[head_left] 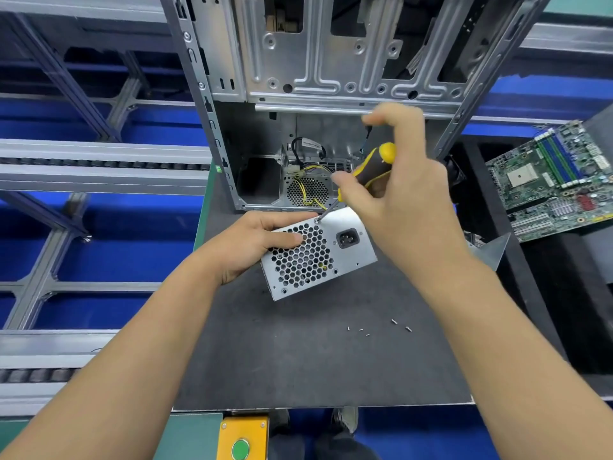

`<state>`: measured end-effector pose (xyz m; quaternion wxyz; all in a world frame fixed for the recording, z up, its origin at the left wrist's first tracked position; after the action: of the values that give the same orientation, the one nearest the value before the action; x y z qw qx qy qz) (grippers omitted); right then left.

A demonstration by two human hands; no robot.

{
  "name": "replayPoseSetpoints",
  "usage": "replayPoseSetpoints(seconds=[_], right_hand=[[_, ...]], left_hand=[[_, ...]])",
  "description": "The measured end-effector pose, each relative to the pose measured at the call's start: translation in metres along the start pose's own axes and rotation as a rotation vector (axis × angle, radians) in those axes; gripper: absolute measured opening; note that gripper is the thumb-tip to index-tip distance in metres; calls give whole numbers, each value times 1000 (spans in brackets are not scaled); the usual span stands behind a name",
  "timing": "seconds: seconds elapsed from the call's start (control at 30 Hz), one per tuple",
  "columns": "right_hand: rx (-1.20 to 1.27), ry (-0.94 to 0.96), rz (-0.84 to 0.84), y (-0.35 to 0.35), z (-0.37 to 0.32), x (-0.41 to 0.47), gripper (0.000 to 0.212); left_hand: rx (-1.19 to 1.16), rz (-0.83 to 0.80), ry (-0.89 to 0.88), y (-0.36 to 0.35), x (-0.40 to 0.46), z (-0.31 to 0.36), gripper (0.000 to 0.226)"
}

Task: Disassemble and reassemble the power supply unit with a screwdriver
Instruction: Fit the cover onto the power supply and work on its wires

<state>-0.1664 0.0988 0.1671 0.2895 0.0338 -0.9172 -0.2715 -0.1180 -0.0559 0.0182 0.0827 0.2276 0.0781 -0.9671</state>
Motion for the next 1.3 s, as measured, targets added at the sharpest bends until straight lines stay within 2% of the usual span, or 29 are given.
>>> replayPoseSetpoints(seconds=[0.03, 0.13, 0.3, 0.4, 0.47, 0.53, 0.67, 0.83, 0.97, 1.07, 1.17, 1.23, 1.3], right_hand=[[-54, 38, -67, -2, -8, 2, 38], [-217, 128, -259, -7, -24, 6, 24], [-402, 220, -493, -6, -35, 17, 8], [-728, 359, -504, -9, -37, 26, 22], [-848, 429, -522, -11, -41, 22, 30], [-833, 415, -604, -14, -39, 16, 30], [-823, 422, -721, -15, -38, 14, 12], [-871, 569, -717, -15, -47, 13, 15], [-903, 486, -681, -14, -46, 10, 41], [-912, 398, -566, -14, -47, 17, 37], [-900, 220, -668, -16, -43, 19, 46], [-952, 172, -727, -16, -40, 15, 50], [-1001, 157, -686, -9, -36, 13, 50]], left_hand=[[-4, 3, 0, 0, 0, 0, 43], [2, 13, -4, 0, -1, 1, 43], [-14, 21, 17, 0, -2, 2, 43], [-16, 23, 20, 0, -4, 2, 44], [-12, 35, 16, -1, -4, 2, 44], [-12, 47, 12, -1, -4, 3, 43], [8, 63, 5, 0, -5, 4, 44], [39, 44, -2, -2, -7, 3, 45], [61, 56, 25, -1, -4, 2, 44], [73, 51, 48, -2, -4, -1, 43], [53, 37, 75, -3, -5, -2, 35], [65, 43, 87, -1, -3, -2, 34], [95, 46, 92, 0, -1, -2, 33]])
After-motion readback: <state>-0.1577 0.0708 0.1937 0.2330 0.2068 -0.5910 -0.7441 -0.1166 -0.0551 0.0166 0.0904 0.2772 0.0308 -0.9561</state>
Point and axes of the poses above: each hand's wrist, its own x-axis towards the middle knuckle, its own y-axis out of the back of the hand, z = x × y, the point moved 7 cm from there along x, towards the middle knuckle, and after that the axes turned 14 degrees about z, right-handed, at the moved point
